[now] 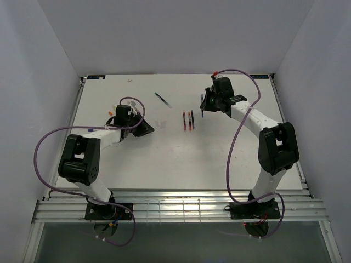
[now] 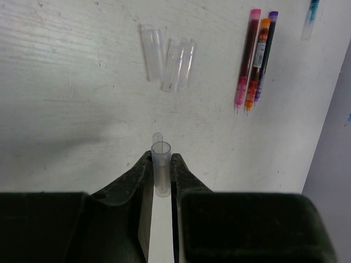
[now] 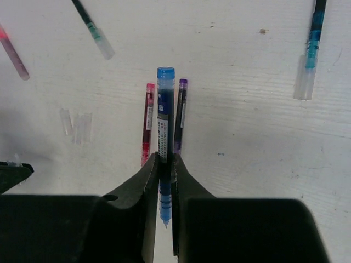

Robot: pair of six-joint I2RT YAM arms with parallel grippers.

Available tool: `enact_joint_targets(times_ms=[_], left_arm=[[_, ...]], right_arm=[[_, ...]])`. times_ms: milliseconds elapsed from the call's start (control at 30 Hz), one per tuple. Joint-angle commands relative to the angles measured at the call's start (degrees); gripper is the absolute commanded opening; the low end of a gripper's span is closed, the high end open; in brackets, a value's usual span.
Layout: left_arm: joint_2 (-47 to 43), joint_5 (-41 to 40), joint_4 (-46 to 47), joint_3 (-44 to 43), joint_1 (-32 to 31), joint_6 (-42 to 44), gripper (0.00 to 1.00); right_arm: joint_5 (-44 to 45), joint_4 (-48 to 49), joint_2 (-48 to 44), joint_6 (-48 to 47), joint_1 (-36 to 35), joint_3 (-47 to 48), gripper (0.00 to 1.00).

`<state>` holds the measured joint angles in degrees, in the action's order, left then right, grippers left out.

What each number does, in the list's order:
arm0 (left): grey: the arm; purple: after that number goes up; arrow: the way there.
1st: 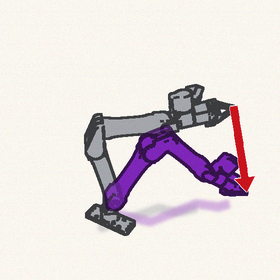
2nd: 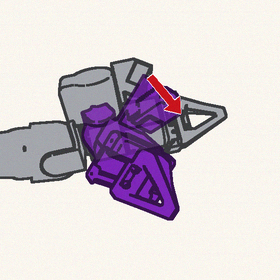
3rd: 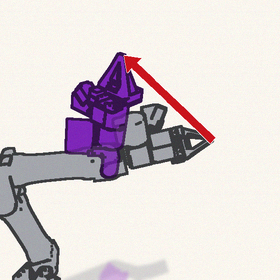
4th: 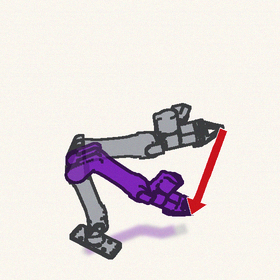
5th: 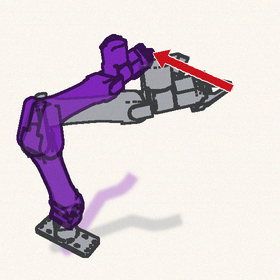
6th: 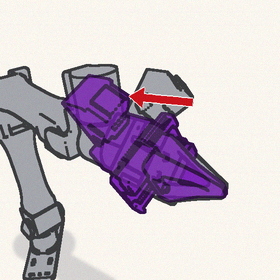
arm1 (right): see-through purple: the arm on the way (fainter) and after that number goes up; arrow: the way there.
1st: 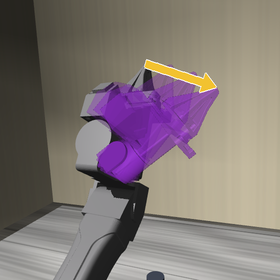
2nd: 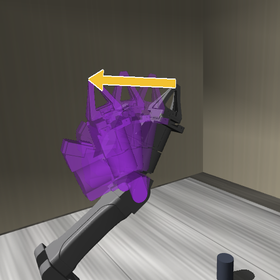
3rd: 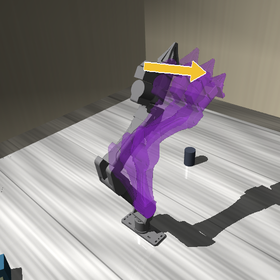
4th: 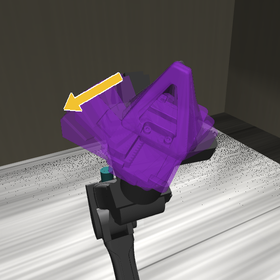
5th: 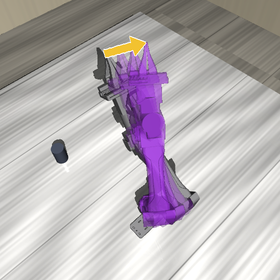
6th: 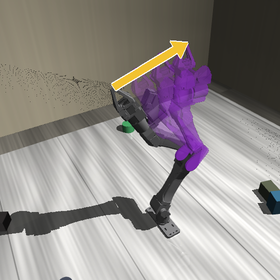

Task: Open the pen caps

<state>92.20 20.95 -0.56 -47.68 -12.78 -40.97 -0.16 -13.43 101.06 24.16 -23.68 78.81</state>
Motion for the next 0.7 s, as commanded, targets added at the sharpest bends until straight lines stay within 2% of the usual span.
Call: enact_joint_targets(times_ms=[0,133,567,667], left_arm=[[3.7,3.4,5.5,-3.4,0.8,0.2,0.01],[8.6,4.4,8.4,-6.2,1.0,0.4,0.02],[19.2,4.5,8.6,-14.3,1.3,0.9,0.04],[20.3,3.4,7.9,-15.2,1.7,1.2,0.08]], right_arm=[[-4.8,1.0,4.2,-4.2,2.5,0.0,0.08],[-8.2,1.4,8.0,-5.5,4.4,0.9,0.08],[-10.8,3.7,13.1,-6.1,5.1,1.5,0.08],[-11.4,4.0,14.2,-6.1,5.1,2.1,0.08]])
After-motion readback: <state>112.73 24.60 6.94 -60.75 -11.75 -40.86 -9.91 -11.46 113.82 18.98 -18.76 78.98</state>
